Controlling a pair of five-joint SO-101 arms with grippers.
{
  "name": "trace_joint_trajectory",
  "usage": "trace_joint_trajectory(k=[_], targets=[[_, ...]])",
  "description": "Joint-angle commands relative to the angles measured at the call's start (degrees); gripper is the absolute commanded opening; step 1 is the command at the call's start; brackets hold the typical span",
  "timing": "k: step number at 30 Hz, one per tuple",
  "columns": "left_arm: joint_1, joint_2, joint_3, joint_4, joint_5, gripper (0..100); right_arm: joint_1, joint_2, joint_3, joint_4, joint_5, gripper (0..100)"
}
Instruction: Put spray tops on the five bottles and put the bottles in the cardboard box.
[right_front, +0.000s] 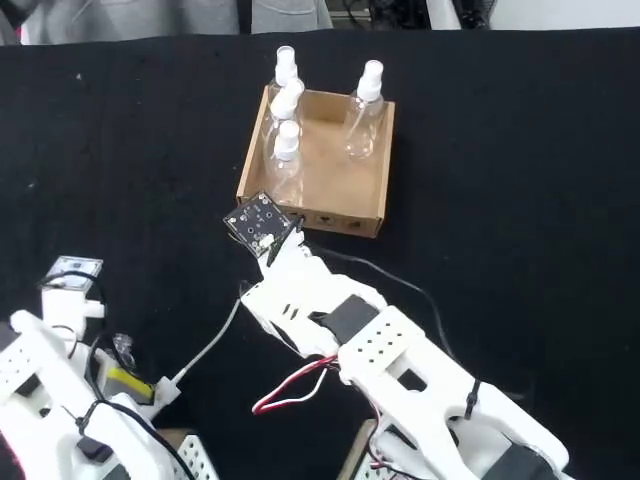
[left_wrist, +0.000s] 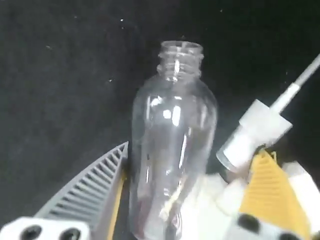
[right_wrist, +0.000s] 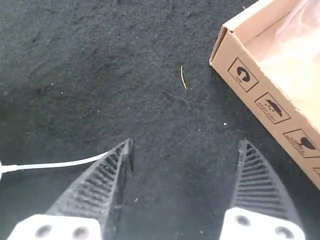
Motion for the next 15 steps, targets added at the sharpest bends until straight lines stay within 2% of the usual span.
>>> trace_joint_trajectory(k=[1, 7, 15], targets=[[-0.3, -0.3, 2.7, -4.6, -0.4, 35, 1.7, -0.8, -3.8, -1.8, 0.5, 28.6], [0.2, -0.3, 4.1, -6.2, -0.7, 24, 1.7, -0.8, -3.9, -1.8, 0.5, 28.7], [0.3, -0.4, 1.3, -5.7, -0.1, 20, 1.7, -5.1, -3.2, -1.2, 0.1, 28.7]])
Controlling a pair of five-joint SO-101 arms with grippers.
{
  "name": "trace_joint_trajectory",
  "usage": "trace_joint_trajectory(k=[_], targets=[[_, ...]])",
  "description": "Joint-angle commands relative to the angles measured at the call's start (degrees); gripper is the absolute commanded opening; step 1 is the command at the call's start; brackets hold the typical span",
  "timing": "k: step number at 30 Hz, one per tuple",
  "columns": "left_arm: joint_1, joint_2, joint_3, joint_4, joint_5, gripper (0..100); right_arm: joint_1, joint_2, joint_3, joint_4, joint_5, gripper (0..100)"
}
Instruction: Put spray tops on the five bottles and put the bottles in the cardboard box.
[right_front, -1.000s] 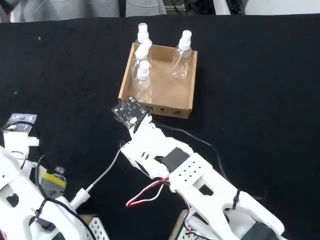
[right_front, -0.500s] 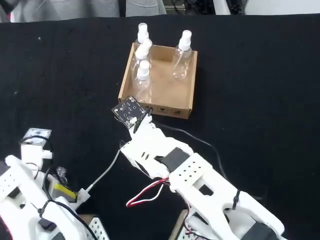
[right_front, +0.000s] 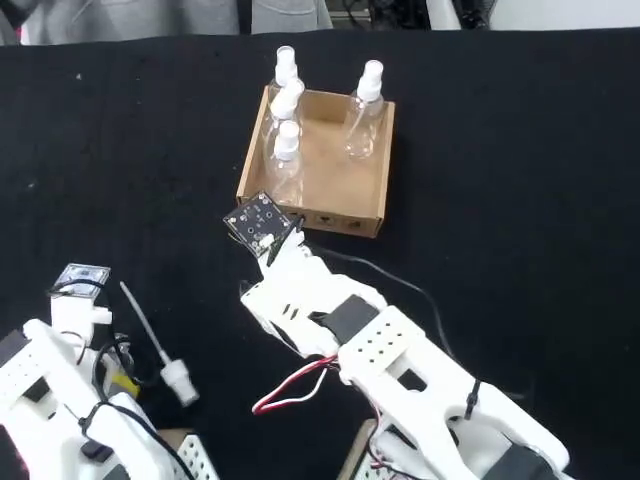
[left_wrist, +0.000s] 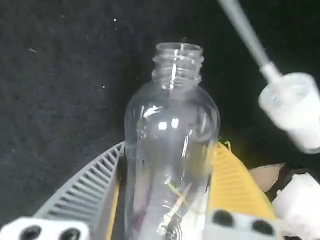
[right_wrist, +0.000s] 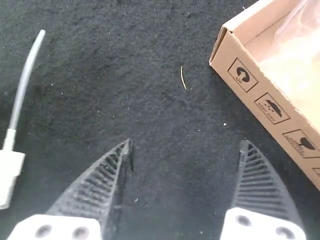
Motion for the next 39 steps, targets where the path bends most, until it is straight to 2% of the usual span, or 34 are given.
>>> trace_joint_trajectory(k=[1, 10, 17, 24, 30, 35, 39], targets=[[0.2, -0.3, -4.1, -0.1, 0.5, 20, 1.7, -6.5, -2.5, -1.2, 0.1, 28.7], [7.1, -0.3, -5.8, 0.0, 10.4, 20, 1.7, -17.0, 1.7, -1.3, 0.4, 28.3], [14.5, -0.3, -12.4, 11.2, 17.5, 20, 3.4, -17.4, 1.6, -1.3, 0.0, 28.3], [20.8, -0.3, -18.2, 12.0, 27.0, 20, 6.9, -17.5, 1.2, -1.7, -0.1, 28.4], [29.4, -0.3, -20.9, 11.7, 37.0, 21, 6.9, -17.5, 1.2, -1.8, -0.2, 28.4], [40.0, -0.2, -21.7, 12.0, 46.2, 21, 6.9, -17.5, 1.2, -1.8, -0.3, 28.4], [46.7, 0.4, -21.8, 11.5, 56.8, 21, 7.4, -17.5, 1.2, -1.8, -2.8, 28.6]])
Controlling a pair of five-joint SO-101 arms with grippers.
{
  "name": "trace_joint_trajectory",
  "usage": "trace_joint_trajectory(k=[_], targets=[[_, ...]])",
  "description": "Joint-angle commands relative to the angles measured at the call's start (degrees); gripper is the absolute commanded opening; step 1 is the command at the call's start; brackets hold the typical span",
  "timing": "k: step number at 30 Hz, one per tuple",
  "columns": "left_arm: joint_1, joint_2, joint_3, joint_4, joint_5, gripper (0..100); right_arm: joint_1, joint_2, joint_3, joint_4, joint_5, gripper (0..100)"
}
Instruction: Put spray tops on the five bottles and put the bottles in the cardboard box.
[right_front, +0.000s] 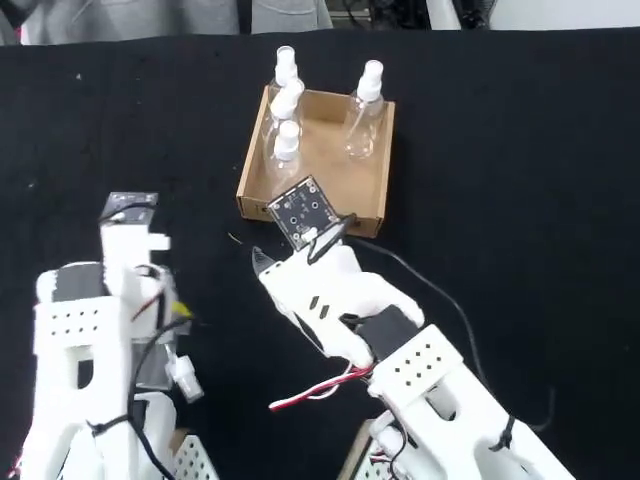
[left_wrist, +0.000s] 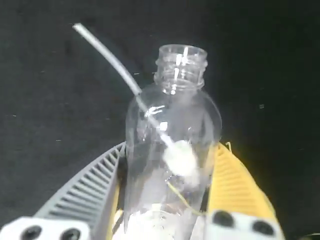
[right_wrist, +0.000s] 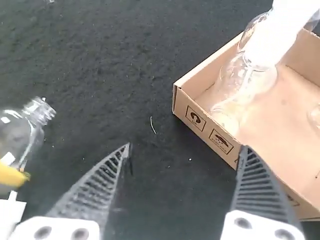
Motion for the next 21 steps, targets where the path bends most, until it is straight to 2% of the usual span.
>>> trace_joint_trajectory(k=[1, 6, 9, 13, 21], targets=[[5.9, 0.3, -3.5, -1.1, 9.9, 21, 2.4, -2.9, -1.0, -1.8, -1.6, 28.6], [10.8, 0.4, -2.9, -4.9, 20.7, 21, 5.5, -3.1, -1.9, -1.8, -1.7, 28.6], [14.0, 0.4, -3.4, -5.4, 23.3, 21, 6.7, -5.2, -1.7, -1.8, -1.8, 28.6], [18.2, 0.4, -3.8, -5.5, 25.9, 22, 7.9, -10.0, -1.0, -1.3, -5.6, 28.5], [18.8, 0.4, -3.9, -5.4, 36.2, 43, 8.8, -14.4, 0.8, -1.7, -6.1, 28.3]])
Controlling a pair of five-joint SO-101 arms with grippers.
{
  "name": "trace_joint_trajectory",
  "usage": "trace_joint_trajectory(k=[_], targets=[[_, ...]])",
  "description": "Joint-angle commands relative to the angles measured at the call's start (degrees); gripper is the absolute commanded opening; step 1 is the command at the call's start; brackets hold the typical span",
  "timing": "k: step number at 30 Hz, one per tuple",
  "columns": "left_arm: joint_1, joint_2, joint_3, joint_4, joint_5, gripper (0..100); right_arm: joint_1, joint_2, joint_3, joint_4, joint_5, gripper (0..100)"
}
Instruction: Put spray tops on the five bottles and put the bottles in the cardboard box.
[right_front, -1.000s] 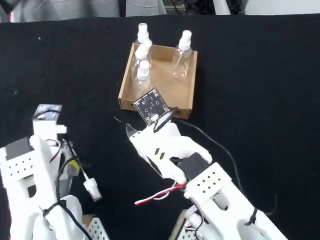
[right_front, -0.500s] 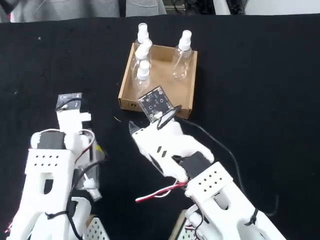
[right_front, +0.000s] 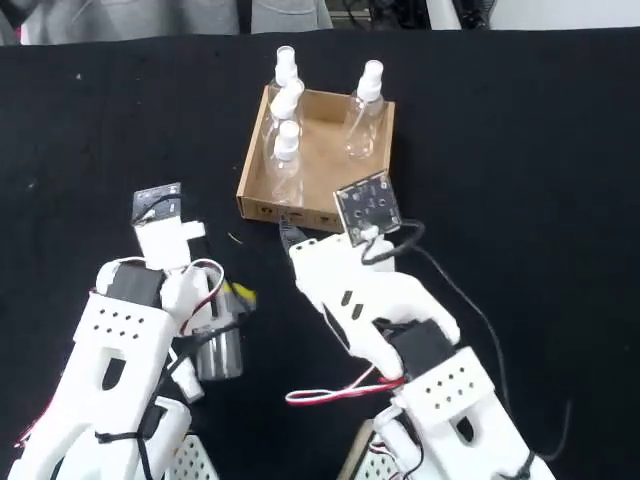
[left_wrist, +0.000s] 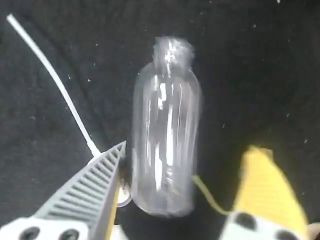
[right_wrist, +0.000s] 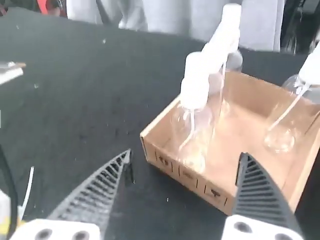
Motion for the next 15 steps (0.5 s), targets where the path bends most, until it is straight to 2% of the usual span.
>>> trace_joint_trajectory(k=[1, 8, 15], targets=[[0.7, 0.4, -4.1, -0.7, 5.0, 44, 1.6, -2.2, -0.2, -1.7, -0.7, 28.3], [-0.8, -0.4, -4.9, -0.9, 6.1, 44, 1.5, -2.2, -0.5, -1.4, -0.7, 28.3], [-14.6, -0.4, -6.7, -2.5, 6.1, 44, 1.3, -2.2, -0.7, -1.2, -0.7, 28.3]])
